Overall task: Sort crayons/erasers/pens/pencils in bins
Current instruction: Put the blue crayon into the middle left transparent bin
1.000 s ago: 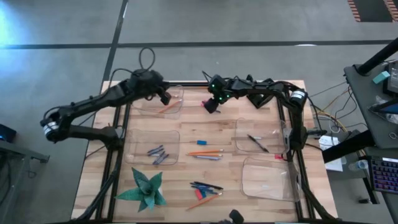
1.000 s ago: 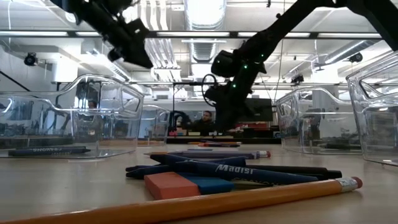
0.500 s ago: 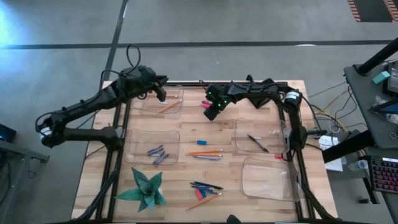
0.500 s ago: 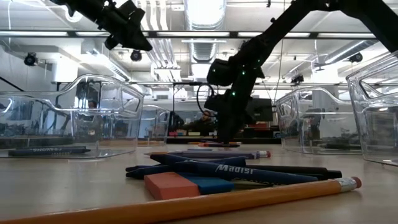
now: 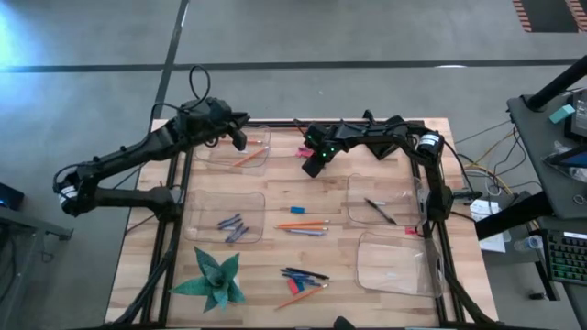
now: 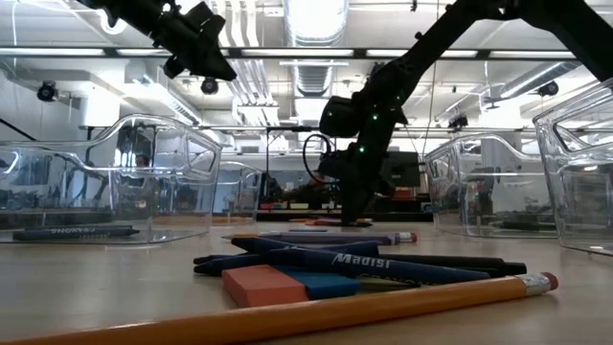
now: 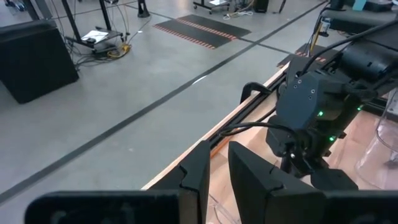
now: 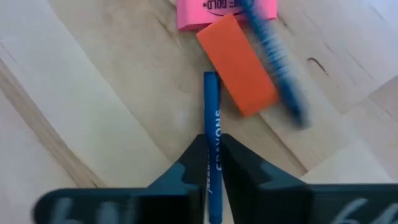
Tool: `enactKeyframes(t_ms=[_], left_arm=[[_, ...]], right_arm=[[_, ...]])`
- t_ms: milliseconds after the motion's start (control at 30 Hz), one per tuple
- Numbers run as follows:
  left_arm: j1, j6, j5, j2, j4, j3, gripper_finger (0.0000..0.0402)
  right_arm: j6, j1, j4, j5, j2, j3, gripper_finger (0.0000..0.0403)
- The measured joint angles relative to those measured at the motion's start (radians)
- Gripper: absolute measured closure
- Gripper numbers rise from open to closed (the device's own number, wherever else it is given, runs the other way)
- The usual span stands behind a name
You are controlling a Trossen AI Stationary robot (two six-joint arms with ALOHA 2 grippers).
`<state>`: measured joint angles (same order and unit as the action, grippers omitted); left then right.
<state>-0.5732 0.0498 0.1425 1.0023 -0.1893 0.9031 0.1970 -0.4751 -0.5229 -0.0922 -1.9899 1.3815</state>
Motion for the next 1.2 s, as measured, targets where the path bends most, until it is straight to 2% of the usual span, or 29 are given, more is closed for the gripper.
enactKeyframes(t_ms=[200, 267, 400, 567, 767, 900, 1000, 1200], left_arm=[[0.000, 0.047, 0.000, -0.003, 0.052, 0.001, 0.0356], [0.000, 0.057, -0.001, -0.003, 0.077, 0.002, 0.0356], [0.001, 0.053, -0.004, -0.005, 0.084, 0.002, 0.0356], [0.006, 0.100, -0.069, -0.003, 0.095, 0.002, 0.0334], [0.016, 0.103, -0.169, -0.003, 0.176, 0.002, 0.0264], [0.019, 0.101, -0.325, -0.002, 0.264, 0.002, 0.0224], [0.024, 0.100, -0.416, 0.004, 0.330, 0.002, 0.0211], [0.037, 0.035, -0.426, 0.005, 0.439, 0.001, 0.0211]], right_arm=[[-0.021, 0.000, -0.037, -0.015, 0.037, 0.001, 0.0386], [-0.031, 0.002, -0.083, -0.042, 0.065, -0.003, 0.0386], [-0.042, 0.004, -0.067, -0.129, 0.139, -0.002, 0.0387], [-0.060, 0.006, -0.036, -0.132, 0.220, -0.001, 0.0387], [-0.084, 0.006, 0.084, -0.140, 0.321, 0.000, 0.0387], [-0.112, 0.009, 0.232, -0.181, 0.379, 0.000, 0.0388], [-0.112, 0.010, 0.368, -0.223, 0.420, 0.001, 0.0388], [-0.107, 0.011, 0.618, -0.330, 0.470, 0.001, 0.0388]])
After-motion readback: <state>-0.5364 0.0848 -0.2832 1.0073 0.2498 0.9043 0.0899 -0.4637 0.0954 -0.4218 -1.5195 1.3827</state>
